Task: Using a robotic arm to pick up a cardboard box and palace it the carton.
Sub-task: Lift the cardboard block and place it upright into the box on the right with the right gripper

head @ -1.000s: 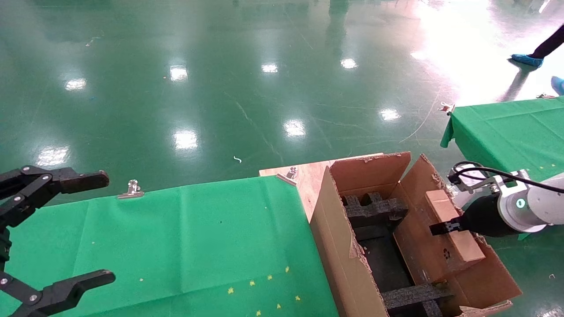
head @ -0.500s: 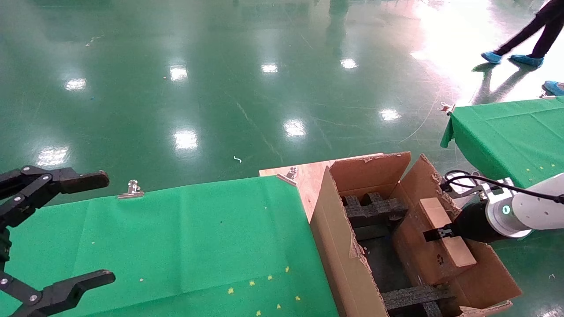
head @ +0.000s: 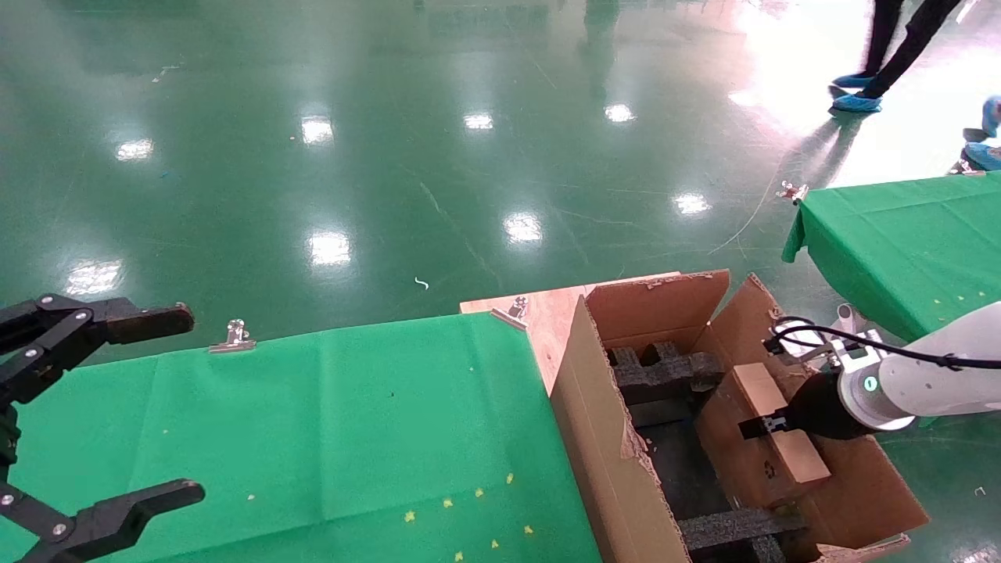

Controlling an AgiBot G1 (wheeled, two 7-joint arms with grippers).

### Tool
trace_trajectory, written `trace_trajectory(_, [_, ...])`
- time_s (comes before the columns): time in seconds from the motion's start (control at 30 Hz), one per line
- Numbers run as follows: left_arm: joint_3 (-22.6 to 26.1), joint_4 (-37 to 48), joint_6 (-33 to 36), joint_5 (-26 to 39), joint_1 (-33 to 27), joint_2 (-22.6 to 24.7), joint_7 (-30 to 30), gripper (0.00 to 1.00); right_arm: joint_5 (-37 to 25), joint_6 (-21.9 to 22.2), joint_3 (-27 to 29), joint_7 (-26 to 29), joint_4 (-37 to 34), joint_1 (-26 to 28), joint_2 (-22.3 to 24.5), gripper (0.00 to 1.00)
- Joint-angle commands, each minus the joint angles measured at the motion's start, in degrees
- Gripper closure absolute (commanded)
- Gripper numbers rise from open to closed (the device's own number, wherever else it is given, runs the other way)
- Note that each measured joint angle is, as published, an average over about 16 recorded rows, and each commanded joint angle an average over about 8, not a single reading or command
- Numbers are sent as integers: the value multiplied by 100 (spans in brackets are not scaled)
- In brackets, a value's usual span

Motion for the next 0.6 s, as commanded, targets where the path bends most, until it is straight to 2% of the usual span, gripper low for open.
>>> trace_trajectory(0.03, [0,0,0,0,0,0,0,0,45,41,-3,-62,-101,-73,-66,100])
trace_trajectory(0.3, [2,0,-1,-1,0,-1,1,0,236,133,24,-322,-546,-289,-341,100])
trace_trajectory(0.33, [2,0,-1,-1,0,-1,1,0,257,137,30,-353,-585,-305,-364,97])
trace_trajectory(0.37, [2,0,-1,-1,0,-1,1,0,272,140,34,-377,-614,-317,-381,90])
trace_trajectory(0.57, [2,1,-2,-3,1,-1,2,0,368,156,66,-488,-756,-371,-457,15])
trace_trajectory(0.6, [2,1,-2,-4,1,-1,2,0,378,158,70,-496,-767,-376,-463,6])
